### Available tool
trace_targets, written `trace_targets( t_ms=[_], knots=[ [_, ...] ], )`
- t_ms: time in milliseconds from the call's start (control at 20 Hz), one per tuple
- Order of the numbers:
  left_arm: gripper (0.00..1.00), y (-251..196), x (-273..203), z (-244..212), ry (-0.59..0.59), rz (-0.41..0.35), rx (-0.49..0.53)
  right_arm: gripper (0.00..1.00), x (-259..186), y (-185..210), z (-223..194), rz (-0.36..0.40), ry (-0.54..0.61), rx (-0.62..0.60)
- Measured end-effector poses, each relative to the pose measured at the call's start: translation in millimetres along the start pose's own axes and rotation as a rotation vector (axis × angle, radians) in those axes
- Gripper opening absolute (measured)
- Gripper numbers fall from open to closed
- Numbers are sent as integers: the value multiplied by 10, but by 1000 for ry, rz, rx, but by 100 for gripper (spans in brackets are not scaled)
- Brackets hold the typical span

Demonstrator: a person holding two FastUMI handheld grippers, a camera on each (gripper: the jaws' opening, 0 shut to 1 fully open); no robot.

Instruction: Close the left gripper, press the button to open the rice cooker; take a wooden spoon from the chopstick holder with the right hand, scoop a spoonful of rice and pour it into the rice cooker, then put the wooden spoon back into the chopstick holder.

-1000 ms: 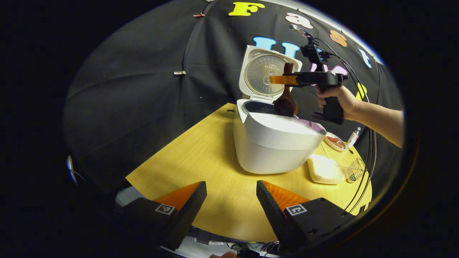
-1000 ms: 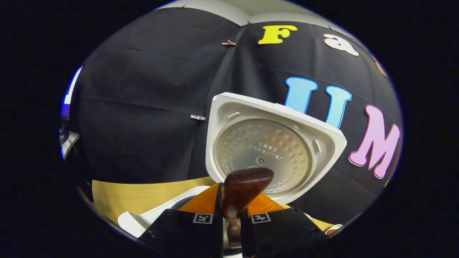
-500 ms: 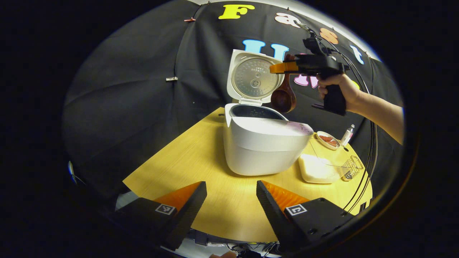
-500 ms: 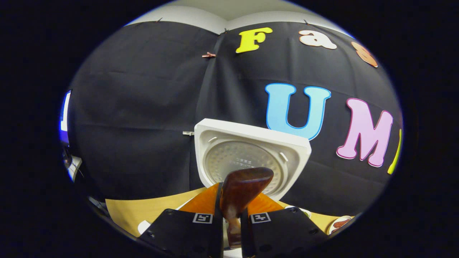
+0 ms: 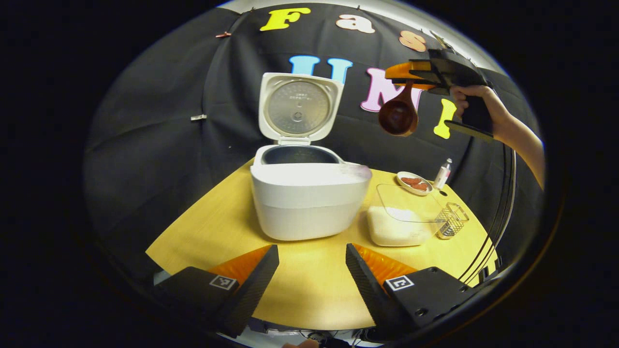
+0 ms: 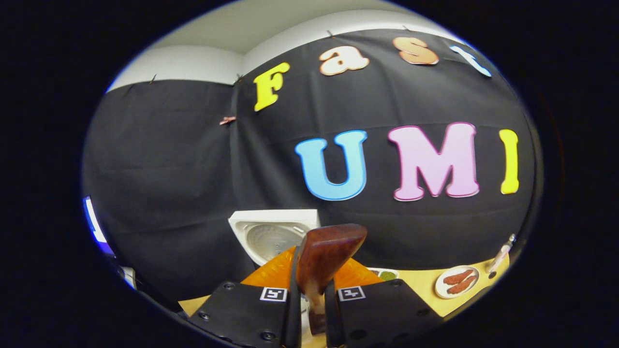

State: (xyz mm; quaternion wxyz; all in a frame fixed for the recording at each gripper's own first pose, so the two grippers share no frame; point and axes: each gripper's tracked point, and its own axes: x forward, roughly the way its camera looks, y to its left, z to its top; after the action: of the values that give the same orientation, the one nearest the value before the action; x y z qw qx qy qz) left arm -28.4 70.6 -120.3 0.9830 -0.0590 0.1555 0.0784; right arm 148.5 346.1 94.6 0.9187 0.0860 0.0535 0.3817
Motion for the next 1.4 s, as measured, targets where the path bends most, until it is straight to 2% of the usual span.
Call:
trace_targets(
  t_ms=[150,300,500,750,1000,1100,1200,1300,1400],
  knots=[
    [96,-312,31,55,5,-35,-1,23,-429,-602,113,-100,-11,8],
    [96,-622,73,149,-5,-70,27,23,-827,-1222,30,-230,-11,38],
    [96,-968,160,247,-7,-102,89,23,-1355,-2016,-188,-384,16,84],
    [96,-1238,277,318,-9,-108,125,24,-1756,-2834,-496,-540,31,171],
    [96,-1400,330,228,24,-63,118,23,-1930,-3326,-1184,-647,89,259],
    [96,-1483,315,213,34,-55,119,24,-1873,-3399,-1560,-658,131,325],
    [96,-1511,293,226,39,-43,142,24,-1845,-3448,-1765,-664,147,344],
    [96,-1467,283,303,26,-7,154,24,-1806,-3493,-1886,-661,159,355],
    [96,-1436,290,352,21,11,123,24,-1793,-3497,-1959,-653,164,375]
  ],
)
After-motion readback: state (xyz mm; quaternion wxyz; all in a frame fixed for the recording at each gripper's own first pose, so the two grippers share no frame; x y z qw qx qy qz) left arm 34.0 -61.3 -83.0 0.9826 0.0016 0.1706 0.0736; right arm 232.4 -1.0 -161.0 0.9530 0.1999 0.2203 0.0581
